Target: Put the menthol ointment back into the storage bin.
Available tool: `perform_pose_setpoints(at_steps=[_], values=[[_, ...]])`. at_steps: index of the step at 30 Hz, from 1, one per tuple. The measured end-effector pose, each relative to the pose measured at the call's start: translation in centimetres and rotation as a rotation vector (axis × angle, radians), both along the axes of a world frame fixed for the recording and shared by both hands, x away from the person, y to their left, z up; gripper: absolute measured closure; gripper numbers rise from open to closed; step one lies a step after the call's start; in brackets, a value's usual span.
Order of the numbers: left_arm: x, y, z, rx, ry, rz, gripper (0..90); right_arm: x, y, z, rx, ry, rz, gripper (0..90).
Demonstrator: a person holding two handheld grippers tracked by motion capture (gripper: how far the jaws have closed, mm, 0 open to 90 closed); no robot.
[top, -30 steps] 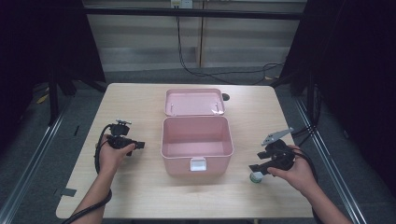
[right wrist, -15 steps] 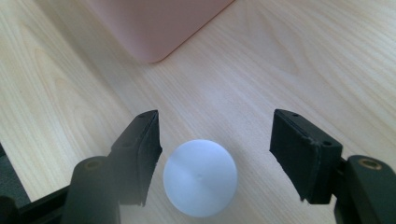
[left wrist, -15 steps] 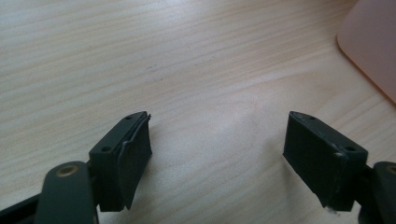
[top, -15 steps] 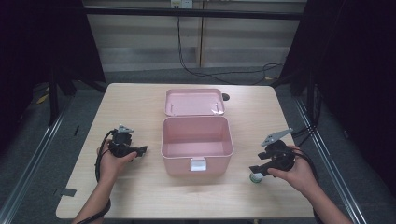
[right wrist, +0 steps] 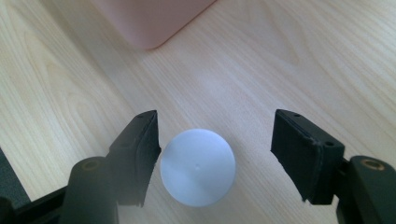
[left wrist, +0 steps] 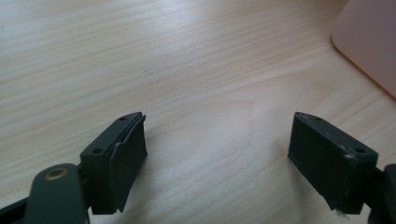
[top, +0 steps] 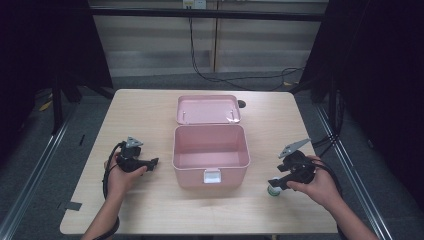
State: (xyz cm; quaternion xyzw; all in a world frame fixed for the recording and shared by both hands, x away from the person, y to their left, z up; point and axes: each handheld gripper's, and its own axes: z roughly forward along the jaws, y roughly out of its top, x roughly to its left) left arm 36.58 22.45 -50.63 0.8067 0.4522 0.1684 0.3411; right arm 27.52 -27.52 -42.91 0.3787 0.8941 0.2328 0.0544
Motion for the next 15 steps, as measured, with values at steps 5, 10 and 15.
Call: perform_pose_setpoints(at_steps=[5,10,15], values=[[-0.16,-0.09,-0.17,0.005,-0.015,-0.007,17.2,-0.04,-0.09,-0.38,-0.009,0.017,0.011,31.8],[-0.31,-0.1,-0.33,0.004,-0.028,-0.012,15.6,-0.17,0.04,-0.59,-0.027,0.043,0.016,31.5],[-0.35,-0.09,-0.41,-0.002,-0.035,-0.012,15.2,-0.07,0.12,-0.72,-0.039,0.046,0.014,31.3]])
